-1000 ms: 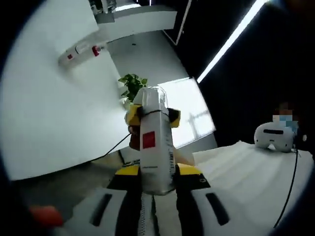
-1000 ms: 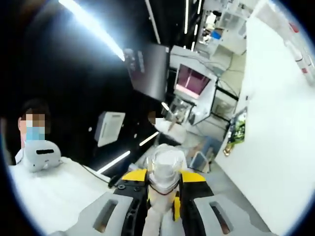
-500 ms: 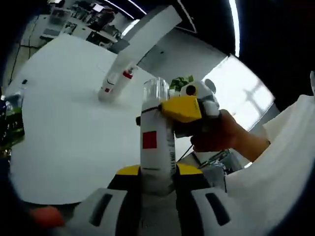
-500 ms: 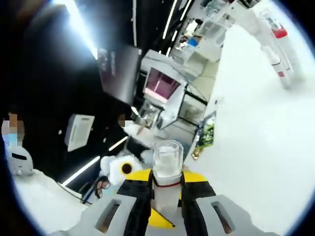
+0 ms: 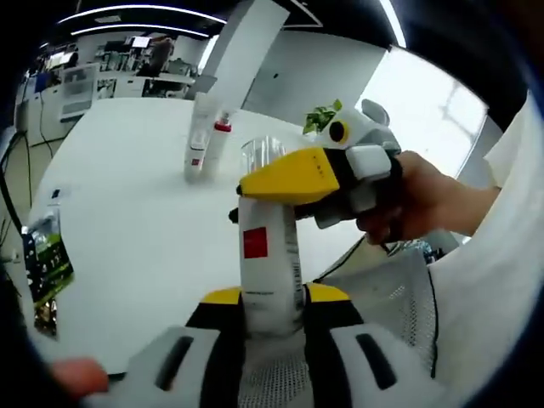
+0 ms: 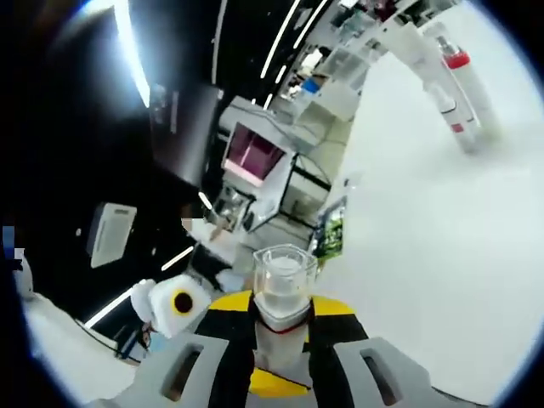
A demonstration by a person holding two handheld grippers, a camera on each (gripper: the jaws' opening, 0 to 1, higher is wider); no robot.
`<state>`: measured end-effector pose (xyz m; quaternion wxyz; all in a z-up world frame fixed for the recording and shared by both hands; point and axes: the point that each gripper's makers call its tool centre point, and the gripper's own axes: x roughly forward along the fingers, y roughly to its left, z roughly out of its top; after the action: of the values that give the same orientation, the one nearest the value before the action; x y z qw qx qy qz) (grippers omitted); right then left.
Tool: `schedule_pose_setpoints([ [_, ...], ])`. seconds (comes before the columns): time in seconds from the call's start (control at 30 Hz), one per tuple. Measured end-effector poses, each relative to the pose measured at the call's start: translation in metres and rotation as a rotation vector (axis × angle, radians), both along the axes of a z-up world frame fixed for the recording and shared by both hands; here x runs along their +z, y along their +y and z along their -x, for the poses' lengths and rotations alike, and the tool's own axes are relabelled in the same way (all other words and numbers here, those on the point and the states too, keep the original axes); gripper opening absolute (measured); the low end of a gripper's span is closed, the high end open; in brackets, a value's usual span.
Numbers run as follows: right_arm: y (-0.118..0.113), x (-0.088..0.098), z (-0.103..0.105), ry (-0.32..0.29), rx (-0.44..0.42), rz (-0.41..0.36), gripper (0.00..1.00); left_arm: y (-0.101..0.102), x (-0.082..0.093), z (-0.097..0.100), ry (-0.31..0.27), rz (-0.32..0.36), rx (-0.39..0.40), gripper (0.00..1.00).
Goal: Arrange the skincare products in the storage area until every visible bottle or jar stands upright without overlapping.
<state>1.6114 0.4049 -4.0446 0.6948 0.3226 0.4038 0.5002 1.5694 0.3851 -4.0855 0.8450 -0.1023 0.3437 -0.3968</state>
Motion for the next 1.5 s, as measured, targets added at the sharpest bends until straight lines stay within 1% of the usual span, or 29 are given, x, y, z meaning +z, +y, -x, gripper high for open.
schedule_pose_setpoints([
  [0.03,0.000,0.003,0.002,-0.012,0.026,-0.010,0.18,-0.002,0.002,0.000,-0.003,0.013,-0.009,0.20],
  [0.1,0.000,0.009,0.007,-0.037,0.079,-0.031,0.18,-0.006,0.008,0.005,0.031,0.085,-0.041,0.19],
  [0.13,0.002,0.014,0.010,-0.044,0.107,-0.054,0.18,-0.008,0.010,0.008,0.048,0.120,-0.057,0.19],
  [0.2,0.004,0.025,0.015,-0.056,0.162,-0.101,0.18,-0.012,0.026,0.013,0.079,0.246,-0.083,0.19],
  [0.27,0.008,0.034,0.019,-0.080,0.205,-0.133,0.18,-0.013,0.033,0.014,0.097,0.310,-0.091,0.20],
  [0.3,0.009,0.038,0.020,-0.093,0.227,-0.149,0.18,-0.013,0.036,0.014,0.105,0.342,-0.096,0.22],
  [0.4,0.015,0.048,0.028,-0.110,0.290,-0.193,0.18,-0.013,0.048,0.010,0.147,0.454,-0.073,0.30],
  [0.5,0.022,0.048,0.034,-0.095,0.320,-0.203,0.18,-0.013,0.057,0.011,0.196,0.544,-0.076,0.28],
  [0.6,0.025,0.051,0.038,-0.076,0.332,-0.242,0.18,-0.014,0.062,0.016,0.212,0.573,-0.108,0.27],
  [0.73,0.026,0.050,0.039,-0.050,0.339,-0.265,0.18,-0.017,0.063,0.021,0.240,0.598,-0.134,0.23],
  [0.8,0.026,0.049,0.041,-0.040,0.341,-0.271,0.18,-0.019,0.064,0.023,0.254,0.603,-0.145,0.23],
  [0.9,0.026,0.047,0.039,-0.020,0.327,-0.267,0.19,-0.017,0.061,0.021,0.216,0.556,-0.120,0.23],
  [1.0,0.029,0.039,0.033,-0.061,0.289,-0.226,0.20,-0.011,0.049,0.011,0.173,0.471,-0.063,0.21],
  [1.1,0.032,0.035,0.033,-0.075,0.277,-0.196,0.20,-0.006,0.037,0.006,0.141,0.382,-0.015,0.21],
  [1.13,0.033,0.032,0.032,-0.065,0.260,-0.180,0.22,-0.003,0.033,0.004,0.134,0.353,0.001,0.20],
  [1.17,0.035,0.028,0.031,-0.056,0.243,-0.164,0.25,-0.001,0.029,0.002,0.128,0.324,0.016,0.20],
  [1.2,0.035,0.021,0.029,-0.050,0.215,-0.126,0.25,0.001,0.025,0.000,0.122,0.295,0.032,0.20],
  [1.27,0.034,0.008,0.024,-0.037,0.157,-0.050,0.24,0.006,0.013,-0.004,0.111,0.200,0.058,0.20],
  [1.37,0.036,0.003,0.020,-0.069,0.097,0.004,0.23,0.014,-0.004,-0.013,0.079,0.053,0.114,0.20],
  [1.47,0.040,-0.005,0.021,-0.097,0.073,0.056,0.22,0.018,-0.014,-0.013,0.074,-0.036,0.120,0.20],
  [1.5,0.040,-0.005,0.021,-0.098,0.076,0.056,0.22,0.017,-0.014,-0.013,0.079,-0.031,0.120,0.20],
])
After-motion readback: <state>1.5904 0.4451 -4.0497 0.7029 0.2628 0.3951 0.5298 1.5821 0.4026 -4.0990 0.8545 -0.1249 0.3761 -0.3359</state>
